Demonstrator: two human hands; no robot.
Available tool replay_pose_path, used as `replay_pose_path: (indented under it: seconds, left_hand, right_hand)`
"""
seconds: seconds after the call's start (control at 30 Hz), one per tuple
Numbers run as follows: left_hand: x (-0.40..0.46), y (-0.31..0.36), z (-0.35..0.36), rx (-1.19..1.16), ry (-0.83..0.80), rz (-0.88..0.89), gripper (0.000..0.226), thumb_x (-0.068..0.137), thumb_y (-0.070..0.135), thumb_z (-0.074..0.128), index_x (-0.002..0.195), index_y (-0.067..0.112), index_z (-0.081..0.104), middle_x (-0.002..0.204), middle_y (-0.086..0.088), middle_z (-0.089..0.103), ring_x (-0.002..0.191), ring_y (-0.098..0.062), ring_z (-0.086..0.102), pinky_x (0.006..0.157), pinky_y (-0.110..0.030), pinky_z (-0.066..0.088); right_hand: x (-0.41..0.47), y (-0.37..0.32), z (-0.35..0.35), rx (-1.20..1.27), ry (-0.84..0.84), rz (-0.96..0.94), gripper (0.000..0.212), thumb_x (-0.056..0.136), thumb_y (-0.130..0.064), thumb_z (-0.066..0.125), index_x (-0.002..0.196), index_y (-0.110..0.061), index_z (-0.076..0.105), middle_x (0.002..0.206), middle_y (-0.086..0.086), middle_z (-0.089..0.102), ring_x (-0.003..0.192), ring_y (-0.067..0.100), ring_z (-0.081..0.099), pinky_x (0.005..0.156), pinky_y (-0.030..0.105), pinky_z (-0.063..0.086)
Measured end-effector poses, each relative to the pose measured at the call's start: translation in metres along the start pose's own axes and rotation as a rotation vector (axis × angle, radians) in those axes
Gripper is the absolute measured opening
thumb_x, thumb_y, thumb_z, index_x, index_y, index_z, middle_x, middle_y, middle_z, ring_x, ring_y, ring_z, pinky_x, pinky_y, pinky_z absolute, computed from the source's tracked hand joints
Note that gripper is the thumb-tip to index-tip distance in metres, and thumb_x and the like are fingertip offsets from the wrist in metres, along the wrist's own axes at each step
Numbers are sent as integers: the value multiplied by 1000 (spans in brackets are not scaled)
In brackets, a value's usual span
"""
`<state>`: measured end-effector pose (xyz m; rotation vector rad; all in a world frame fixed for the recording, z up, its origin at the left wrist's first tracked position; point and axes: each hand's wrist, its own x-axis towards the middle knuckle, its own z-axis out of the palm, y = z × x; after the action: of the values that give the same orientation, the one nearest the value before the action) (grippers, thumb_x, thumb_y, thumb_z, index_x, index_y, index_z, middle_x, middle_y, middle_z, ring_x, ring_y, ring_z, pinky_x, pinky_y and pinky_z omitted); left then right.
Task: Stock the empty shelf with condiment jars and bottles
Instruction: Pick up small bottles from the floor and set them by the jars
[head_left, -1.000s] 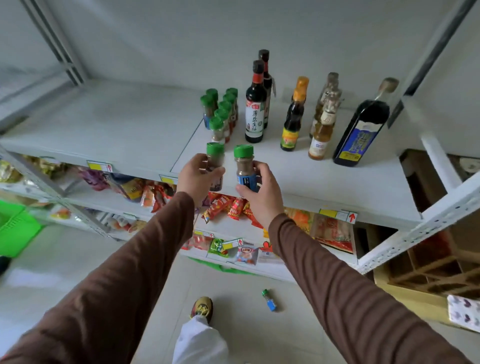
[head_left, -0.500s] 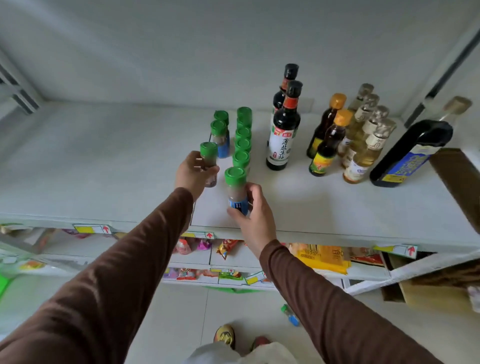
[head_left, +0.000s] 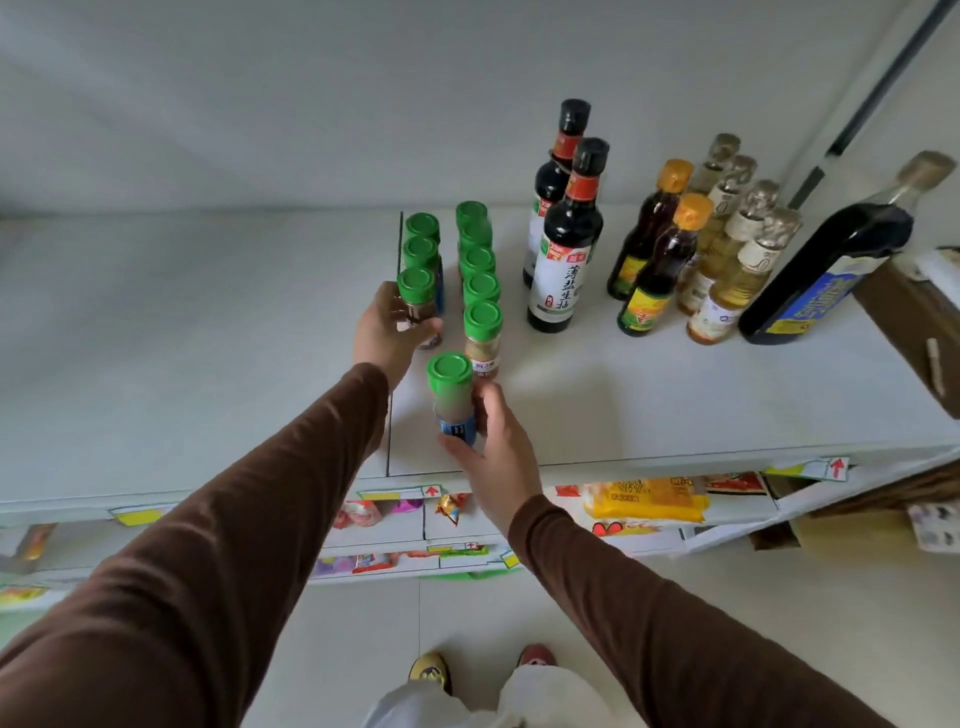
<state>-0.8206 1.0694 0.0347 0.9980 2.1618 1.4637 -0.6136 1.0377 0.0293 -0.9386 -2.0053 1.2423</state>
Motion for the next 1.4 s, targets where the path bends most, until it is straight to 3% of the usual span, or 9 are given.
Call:
replay_pose_path:
  seconds: [0.23,0.5,0.63,0.73,0.83,0.93,1.17,1.33,1.4]
  left_hand:
    - [7,-22,-9,-9,-157,36,47,73,20,85,111,23,56,98,12,68,89,-5,65,75,-22,56]
    - [17,-23,-7,94,-160,78,36,73,28,84,101,21,63,92,8,68,83,-9,64,73,-25,54]
    - [19,-19,-11,125,-141,98,30,78,20,79,101,18,60,94,5,67,83,-13,62,75,-24,52]
    - [19,-14,-12,129,-145,100,28,80,11,73,105,14,59,95,2,66,81,-12,60,76,-25,54]
    - [18,-16,-18,108,-188,79,38,79,13,76,111,14,57,98,2,67,80,-6,61,68,-12,50]
    - [12,-25,-34,27,-191,33,47,79,14,78,118,20,53,106,-1,65,90,-14,64,76,-22,54]
    - [-16,-47,-66,-33,-277,71,27,92,12,66,119,17,65,111,2,69,91,-12,65,92,-34,55]
    - [-24,-48,-68,-10,-360,61,45,89,8,69,132,18,60,123,0,66,105,-13,66,92,-25,54]
    - [-25,-46,-64,3,-374,59,48,87,8,71,132,19,60,122,-1,66,103,-14,66,89,-23,54]
  right_hand:
    - [2,-3,32,24,92,61,52,82,-15,75,123,-28,46,118,-7,64,108,11,60,93,28,50]
    - [17,-4,50,21,167,73,51,82,-17,74,121,-34,44,116,-5,66,106,14,63,92,35,52]
    - [26,-5,55,9,178,62,54,82,-13,74,124,-30,45,119,-3,65,108,15,62,93,34,52]
    - [34,-3,59,2,179,64,53,83,-12,73,127,-23,46,121,0,65,110,17,61,95,35,51]
    - [43,-1,62,-18,197,63,52,82,-13,73,125,-23,46,118,1,65,107,22,63,91,38,53]
    - [52,2,65,-38,226,53,49,80,-12,73,121,-19,47,113,2,67,98,26,64,83,38,54]
    - [72,2,75,-100,175,49,48,83,-10,71,123,-9,45,116,9,66,100,32,64,83,41,53]
    - [79,4,77,-154,163,62,48,87,-5,66,131,-6,46,124,16,64,109,34,62,84,31,46]
    - [76,3,77,-157,166,79,55,88,-1,63,140,-7,44,133,15,60,118,33,59,92,29,43]
